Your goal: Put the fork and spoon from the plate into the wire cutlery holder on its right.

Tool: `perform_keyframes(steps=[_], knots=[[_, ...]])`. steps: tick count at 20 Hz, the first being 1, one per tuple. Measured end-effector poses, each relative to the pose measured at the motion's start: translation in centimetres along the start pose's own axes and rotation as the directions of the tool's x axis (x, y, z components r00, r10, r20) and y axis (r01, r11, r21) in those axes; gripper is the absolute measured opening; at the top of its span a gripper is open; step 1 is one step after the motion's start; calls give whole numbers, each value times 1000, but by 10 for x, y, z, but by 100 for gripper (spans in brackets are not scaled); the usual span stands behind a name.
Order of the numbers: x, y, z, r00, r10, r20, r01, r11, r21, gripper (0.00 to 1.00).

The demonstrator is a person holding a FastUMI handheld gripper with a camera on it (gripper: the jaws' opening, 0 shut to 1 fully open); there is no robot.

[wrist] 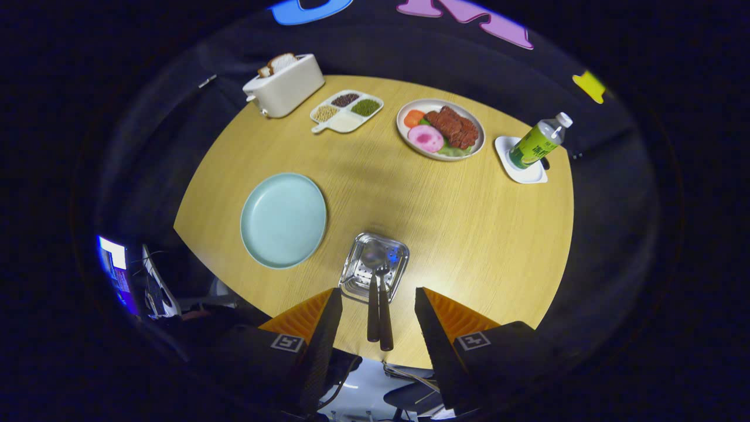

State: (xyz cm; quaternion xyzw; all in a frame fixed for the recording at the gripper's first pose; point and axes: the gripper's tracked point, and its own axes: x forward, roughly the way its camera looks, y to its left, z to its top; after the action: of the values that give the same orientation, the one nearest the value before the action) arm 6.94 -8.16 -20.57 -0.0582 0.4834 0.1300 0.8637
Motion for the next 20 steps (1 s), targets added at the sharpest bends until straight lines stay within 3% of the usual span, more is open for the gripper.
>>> perform_keyframes(steps=[4, 9, 15, 20], knots=[[-41, -8, 25, 962, -63, 267, 60, 998, 17, 97], [-101, -16, 58, 825, -108, 554, 125, 992, 7, 98], [-162, -20, 71, 652, -72, 755, 137, 990, -24, 99], [-180, -35, 73, 611, -30, 791, 111, 993, -48, 98]])
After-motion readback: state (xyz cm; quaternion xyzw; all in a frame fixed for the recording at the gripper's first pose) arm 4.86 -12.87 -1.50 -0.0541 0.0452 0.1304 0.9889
